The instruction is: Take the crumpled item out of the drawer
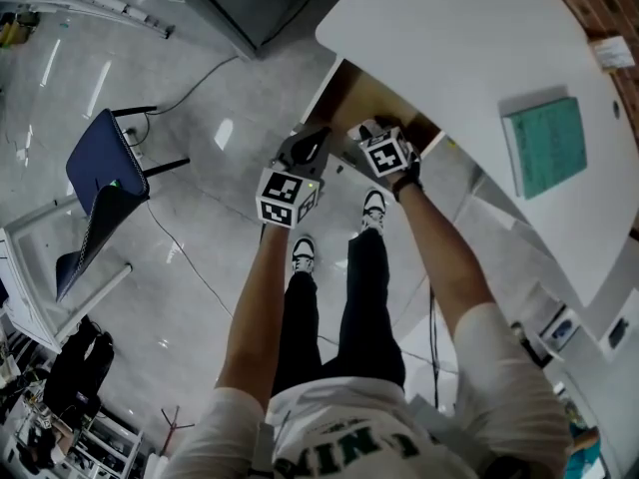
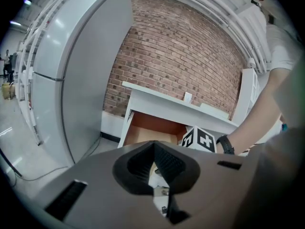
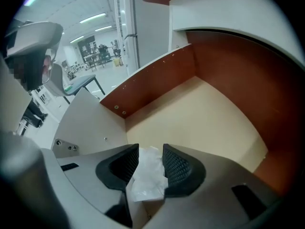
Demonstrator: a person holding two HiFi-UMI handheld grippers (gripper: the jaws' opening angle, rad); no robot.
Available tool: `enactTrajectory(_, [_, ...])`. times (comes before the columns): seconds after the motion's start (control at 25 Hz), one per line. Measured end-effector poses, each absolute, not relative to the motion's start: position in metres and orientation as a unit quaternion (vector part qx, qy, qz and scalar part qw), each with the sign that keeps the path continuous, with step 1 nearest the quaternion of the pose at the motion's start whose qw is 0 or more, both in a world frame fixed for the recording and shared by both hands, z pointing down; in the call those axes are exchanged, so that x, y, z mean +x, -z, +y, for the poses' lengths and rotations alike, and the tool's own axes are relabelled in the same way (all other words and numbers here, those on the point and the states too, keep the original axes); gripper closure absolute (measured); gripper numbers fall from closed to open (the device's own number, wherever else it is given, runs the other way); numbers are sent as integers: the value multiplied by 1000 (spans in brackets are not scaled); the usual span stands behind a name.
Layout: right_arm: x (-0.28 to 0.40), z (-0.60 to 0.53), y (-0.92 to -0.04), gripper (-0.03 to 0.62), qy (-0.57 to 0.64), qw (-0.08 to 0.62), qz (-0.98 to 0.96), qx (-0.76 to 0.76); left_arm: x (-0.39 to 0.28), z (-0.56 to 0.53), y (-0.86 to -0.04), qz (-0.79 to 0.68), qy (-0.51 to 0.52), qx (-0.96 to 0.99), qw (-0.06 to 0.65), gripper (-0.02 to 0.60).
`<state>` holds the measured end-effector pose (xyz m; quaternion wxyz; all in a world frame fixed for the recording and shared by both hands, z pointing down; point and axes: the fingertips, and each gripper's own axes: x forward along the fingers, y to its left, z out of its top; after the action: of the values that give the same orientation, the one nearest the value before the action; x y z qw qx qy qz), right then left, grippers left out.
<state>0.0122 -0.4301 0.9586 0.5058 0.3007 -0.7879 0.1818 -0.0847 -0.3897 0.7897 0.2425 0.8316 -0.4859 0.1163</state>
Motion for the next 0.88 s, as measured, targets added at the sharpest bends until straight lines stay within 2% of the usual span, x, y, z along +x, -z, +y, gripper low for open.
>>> enactTrajectory(0.08, [10,-432,-962,456,-175,510,-787,300,-85,-389,-791,-486,-118,831,244,589])
enactTrajectory(0.16, [8,-434,-964,518,-165,514,-789,294,-85,-390,-793,-484,-122,831,245,590])
enactTrajectory(0.32, [5,-427,-963,577,-152,523,-793,271,-87,-386,-791,-478,-132,834,241,591])
enactTrajectory(0.88, [-2,-410,-889,590,-123,493,-808,296,-108,-364,-750,-499,-115,822,247,591])
